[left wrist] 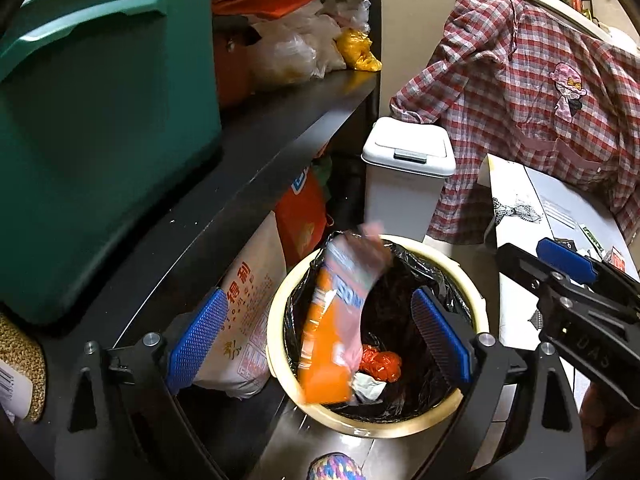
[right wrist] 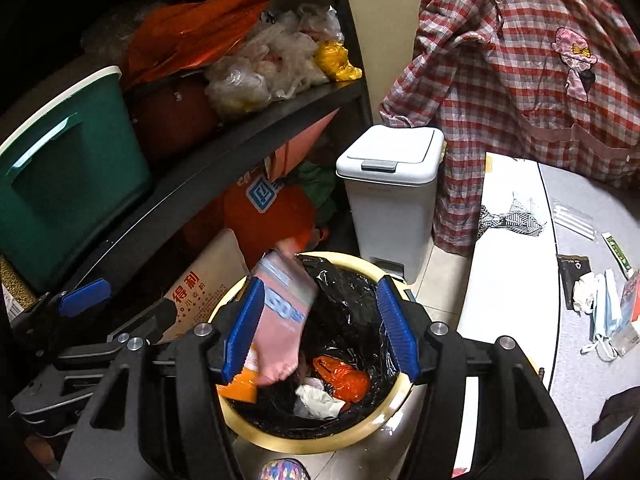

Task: Collect trash
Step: 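Carry the wrapper and tissue to the bin and release both into it, then move both grippers back over the table toward the remaining trash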

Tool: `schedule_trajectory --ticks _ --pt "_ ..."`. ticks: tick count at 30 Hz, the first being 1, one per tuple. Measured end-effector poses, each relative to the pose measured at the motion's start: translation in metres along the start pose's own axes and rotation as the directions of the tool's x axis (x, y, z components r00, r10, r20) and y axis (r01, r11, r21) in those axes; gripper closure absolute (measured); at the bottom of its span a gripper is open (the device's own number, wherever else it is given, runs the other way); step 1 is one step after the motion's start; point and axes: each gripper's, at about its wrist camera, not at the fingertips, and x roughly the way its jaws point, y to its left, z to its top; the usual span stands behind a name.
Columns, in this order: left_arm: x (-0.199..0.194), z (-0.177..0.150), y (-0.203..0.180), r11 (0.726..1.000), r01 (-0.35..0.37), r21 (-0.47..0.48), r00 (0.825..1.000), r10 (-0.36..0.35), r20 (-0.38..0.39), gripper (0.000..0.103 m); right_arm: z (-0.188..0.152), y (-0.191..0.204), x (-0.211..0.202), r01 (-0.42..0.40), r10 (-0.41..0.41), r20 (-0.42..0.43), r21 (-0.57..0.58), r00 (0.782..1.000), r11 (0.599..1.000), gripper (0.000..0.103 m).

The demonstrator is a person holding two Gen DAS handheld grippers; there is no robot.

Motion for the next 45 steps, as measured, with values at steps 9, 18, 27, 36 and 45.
schedule_trajectory --ticks 9,18,27,36,45 --pt "-0.020 0.008 0.000 0.997 0.028 -0.071 0.999 -0.024 0.046 0.013 0.004 -0.009 -0.042 0.028 -0.028 0.054 -0.008 0.998 1.000 0.034" --pt "-0.062 0.022 -0.040 0.995 0.090 -0.038 0.985 -0.083 0.154 0.012 -0.007 -0.040 -0.108 0.059 -0.061 0.113 0.022 0.992 0.998 0.027" --pt "-0.084 0.030 -0.110 0.970 0.241 0.019 0.953 -0.240 0.187 0.008 -0.046 -0.113 -0.159 0.214 -0.233 0.132 0.141 0.964 0.966 0.026" --pt "-0.067 0.022 -0.181 0.936 0.341 0.081 0.923 -0.350 0.159 0.008 -0.085 -0.184 -0.170 0.361 -0.406 0.107 0.296 0.907 0.884 0.026" --pt "-0.029 -0.001 -0.220 0.929 0.329 0.173 0.935 -0.346 0.077 0.008 -0.115 -0.240 -0.151 0.428 -0.472 0.034 0.368 0.881 0.825 0.026"
